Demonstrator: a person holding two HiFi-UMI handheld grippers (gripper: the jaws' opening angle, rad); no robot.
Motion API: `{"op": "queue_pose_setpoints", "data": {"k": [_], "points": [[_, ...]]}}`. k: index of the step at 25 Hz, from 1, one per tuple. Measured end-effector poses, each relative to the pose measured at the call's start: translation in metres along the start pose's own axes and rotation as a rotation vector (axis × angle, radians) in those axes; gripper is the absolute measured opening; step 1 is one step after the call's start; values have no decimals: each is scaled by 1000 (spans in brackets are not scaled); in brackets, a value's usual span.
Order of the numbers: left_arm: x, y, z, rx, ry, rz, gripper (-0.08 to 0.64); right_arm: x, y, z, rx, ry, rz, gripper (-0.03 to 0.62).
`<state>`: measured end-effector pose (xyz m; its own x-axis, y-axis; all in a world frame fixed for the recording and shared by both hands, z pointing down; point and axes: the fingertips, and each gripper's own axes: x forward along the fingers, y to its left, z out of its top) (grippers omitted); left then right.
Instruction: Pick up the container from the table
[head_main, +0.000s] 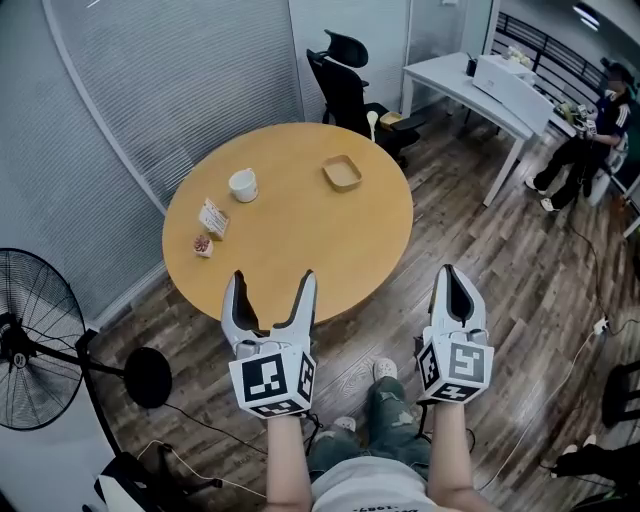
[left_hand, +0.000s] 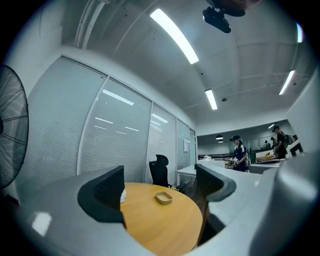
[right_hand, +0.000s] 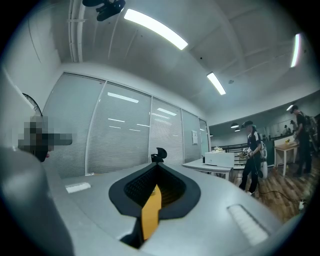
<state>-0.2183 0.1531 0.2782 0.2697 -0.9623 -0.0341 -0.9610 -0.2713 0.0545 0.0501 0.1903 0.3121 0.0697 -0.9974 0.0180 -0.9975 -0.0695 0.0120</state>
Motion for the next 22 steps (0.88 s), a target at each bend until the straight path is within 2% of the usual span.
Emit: {"op": "queue_pose_setpoints", "data": {"k": [14,22], "points": [[127,-47,-7,25,29,94,437,143,-65,13,22,-23,118,29],[173,-66,-19,14,45,141,436,199,-90,9,41,-19,177,29]]}}
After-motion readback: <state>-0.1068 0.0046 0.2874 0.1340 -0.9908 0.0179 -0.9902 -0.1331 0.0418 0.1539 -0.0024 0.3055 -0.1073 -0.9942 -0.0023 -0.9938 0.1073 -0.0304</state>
